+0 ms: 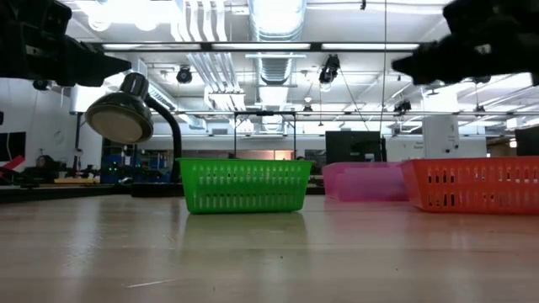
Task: Pick and place items into bin
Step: Return to Home Position
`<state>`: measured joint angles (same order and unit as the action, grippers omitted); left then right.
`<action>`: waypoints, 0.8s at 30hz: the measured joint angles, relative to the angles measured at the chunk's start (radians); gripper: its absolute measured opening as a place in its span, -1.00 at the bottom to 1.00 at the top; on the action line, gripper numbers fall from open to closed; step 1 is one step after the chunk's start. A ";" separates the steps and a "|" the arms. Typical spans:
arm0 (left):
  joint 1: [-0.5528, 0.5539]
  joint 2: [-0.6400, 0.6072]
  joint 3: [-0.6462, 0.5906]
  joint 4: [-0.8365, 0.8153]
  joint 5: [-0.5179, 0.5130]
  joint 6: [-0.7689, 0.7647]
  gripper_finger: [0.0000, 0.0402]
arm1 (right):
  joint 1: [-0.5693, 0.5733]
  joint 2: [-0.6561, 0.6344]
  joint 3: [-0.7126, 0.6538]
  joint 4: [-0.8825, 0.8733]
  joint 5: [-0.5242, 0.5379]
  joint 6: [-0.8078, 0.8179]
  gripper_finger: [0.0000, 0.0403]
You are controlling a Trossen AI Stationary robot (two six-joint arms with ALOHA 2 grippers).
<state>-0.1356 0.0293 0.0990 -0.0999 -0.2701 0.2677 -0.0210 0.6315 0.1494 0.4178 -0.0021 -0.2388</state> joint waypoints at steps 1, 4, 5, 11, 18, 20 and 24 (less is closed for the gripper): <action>0.000 0.000 0.000 -0.009 -0.005 -0.001 -1.00 | 0.000 -0.046 -0.009 -0.060 0.010 0.005 -0.96; 0.000 0.000 0.000 -0.017 -0.042 -0.025 -1.00 | 0.000 -0.171 -0.046 -0.169 0.000 0.035 -0.96; 0.000 0.000 0.000 -0.017 -0.048 -0.026 -1.00 | 0.000 -0.207 -0.059 -0.174 -0.020 0.049 -0.96; 0.000 0.000 0.000 -0.032 -0.053 -0.042 -1.00 | 0.001 -0.403 -0.124 -0.230 -0.052 0.090 -0.96; 0.000 -0.002 0.015 -0.140 -0.050 -0.147 -1.00 | 0.002 -0.562 -0.130 -0.429 -0.051 0.152 -0.96; 0.000 -0.002 0.010 -0.138 -0.049 -0.158 -1.00 | 0.002 -0.586 -0.130 -0.428 -0.056 0.154 -0.96; -0.001 -0.002 -0.020 -0.067 -0.035 -0.155 -1.00 | 0.002 -0.606 -0.130 -0.429 -0.059 0.153 -0.96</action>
<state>-0.1364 0.0273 0.0792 -0.1671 -0.3050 0.1131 -0.0193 0.0254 0.0193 -0.0109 -0.0608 -0.0860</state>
